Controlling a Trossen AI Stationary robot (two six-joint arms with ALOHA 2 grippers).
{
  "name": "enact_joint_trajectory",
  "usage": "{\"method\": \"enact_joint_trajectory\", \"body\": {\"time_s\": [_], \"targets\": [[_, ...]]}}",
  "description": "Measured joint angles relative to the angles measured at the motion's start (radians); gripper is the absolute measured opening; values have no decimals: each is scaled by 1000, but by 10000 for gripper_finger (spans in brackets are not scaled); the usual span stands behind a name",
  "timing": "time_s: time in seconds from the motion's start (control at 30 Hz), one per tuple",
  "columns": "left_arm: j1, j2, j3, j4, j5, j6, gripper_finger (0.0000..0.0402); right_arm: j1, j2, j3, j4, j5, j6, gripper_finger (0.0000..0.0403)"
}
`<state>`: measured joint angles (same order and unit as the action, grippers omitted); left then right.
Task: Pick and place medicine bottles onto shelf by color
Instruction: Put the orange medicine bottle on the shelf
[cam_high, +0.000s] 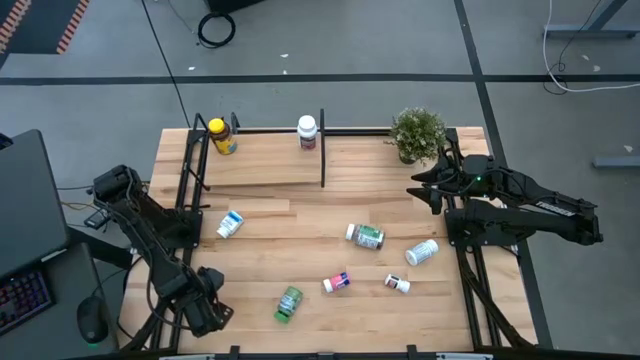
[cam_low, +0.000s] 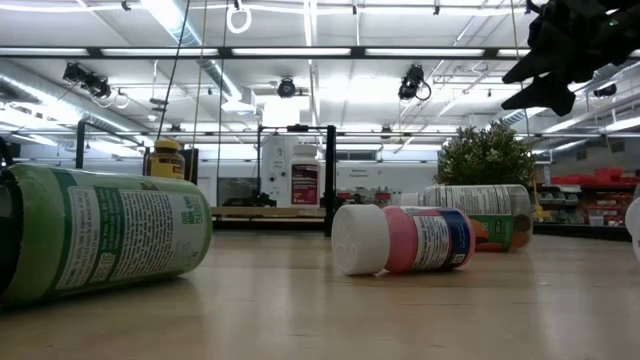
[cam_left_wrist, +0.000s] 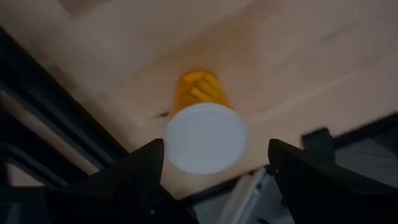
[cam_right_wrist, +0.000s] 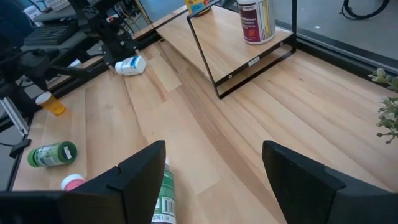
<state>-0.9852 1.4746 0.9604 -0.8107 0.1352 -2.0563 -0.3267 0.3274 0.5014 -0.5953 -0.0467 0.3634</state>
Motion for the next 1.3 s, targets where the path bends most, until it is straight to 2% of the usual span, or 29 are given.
{"method": "enact_joint_trajectory", "body": {"time_s": [0.33, 0.57, 0.7, 1.3], "targets": [[0, 4, -1, -71, 1, 5, 295, 0, 0, 0, -1, 0, 0, 274], [-1, 93, -1, -20, 74, 83, 295, 0, 0, 0, -2, 0, -1, 274], [3, 131, -1, -6, 80, 101, 294, 0, 0, 0, -3, 0, -1, 274], [23, 108, 0, -9, 79, 116, 293, 0, 0, 0, -3, 0, 0, 274]]}}
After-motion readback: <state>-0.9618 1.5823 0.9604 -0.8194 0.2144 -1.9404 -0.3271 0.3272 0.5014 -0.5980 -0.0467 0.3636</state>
